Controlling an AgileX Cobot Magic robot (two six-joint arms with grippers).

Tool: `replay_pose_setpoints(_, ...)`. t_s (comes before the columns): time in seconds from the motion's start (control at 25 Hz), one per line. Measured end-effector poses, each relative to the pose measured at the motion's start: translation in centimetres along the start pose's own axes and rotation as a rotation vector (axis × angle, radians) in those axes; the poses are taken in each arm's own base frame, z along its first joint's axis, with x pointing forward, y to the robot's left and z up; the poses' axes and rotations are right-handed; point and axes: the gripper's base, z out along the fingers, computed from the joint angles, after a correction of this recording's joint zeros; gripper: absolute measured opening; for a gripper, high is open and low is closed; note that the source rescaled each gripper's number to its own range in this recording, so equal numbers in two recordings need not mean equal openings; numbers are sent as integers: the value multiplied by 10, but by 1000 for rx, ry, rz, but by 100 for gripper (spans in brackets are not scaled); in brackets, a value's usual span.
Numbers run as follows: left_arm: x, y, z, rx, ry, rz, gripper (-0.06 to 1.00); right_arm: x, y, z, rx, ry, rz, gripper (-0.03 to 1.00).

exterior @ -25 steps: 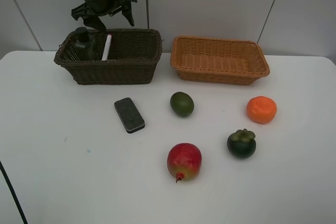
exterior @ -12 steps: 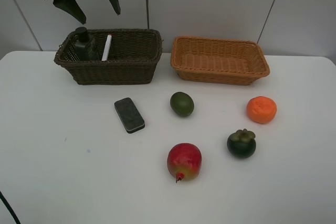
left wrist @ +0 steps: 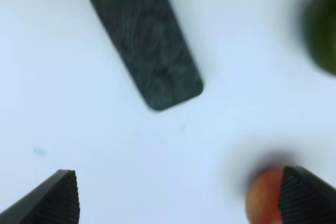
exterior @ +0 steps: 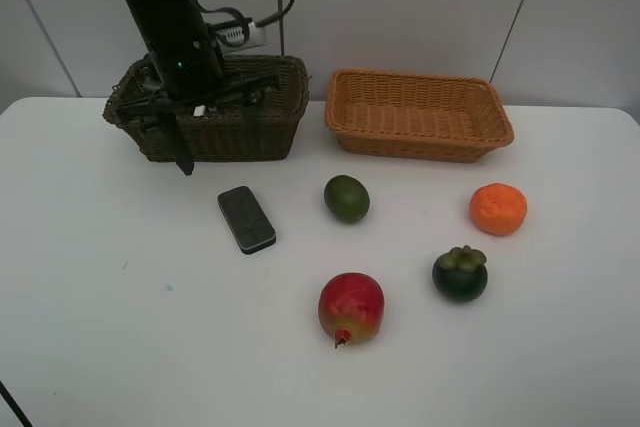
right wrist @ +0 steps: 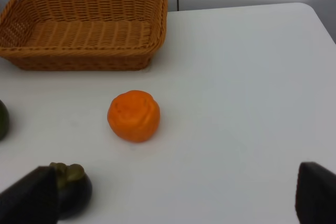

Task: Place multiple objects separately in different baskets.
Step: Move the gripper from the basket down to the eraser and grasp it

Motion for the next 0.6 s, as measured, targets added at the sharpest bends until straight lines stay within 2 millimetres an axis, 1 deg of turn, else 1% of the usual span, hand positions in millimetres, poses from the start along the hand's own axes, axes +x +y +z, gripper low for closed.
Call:
replay_pose_setpoints(0.12, -6, -5, 28, -19, 29, -13, 92, 0, 0, 0, 0, 0, 0, 100)
replay_pose_setpoints(0.2, -10, -5, 44, -35, 52, -28, 92, 0, 0, 0, 0, 0, 0, 100)
replay_pose_setpoints(0.32, -16, -3, 60, -53, 70, -39, 92, 0, 0, 0, 0, 0, 0, 100)
replay_pose_setpoints(0.44, -22, -3, 71, -53, 46, -53, 92, 0, 0, 0, 0, 0, 0, 100)
replay_pose_setpoints(0.6, -29, -5, 74, -28, -17, -74, 92, 0, 0, 0, 0, 0, 0, 100)
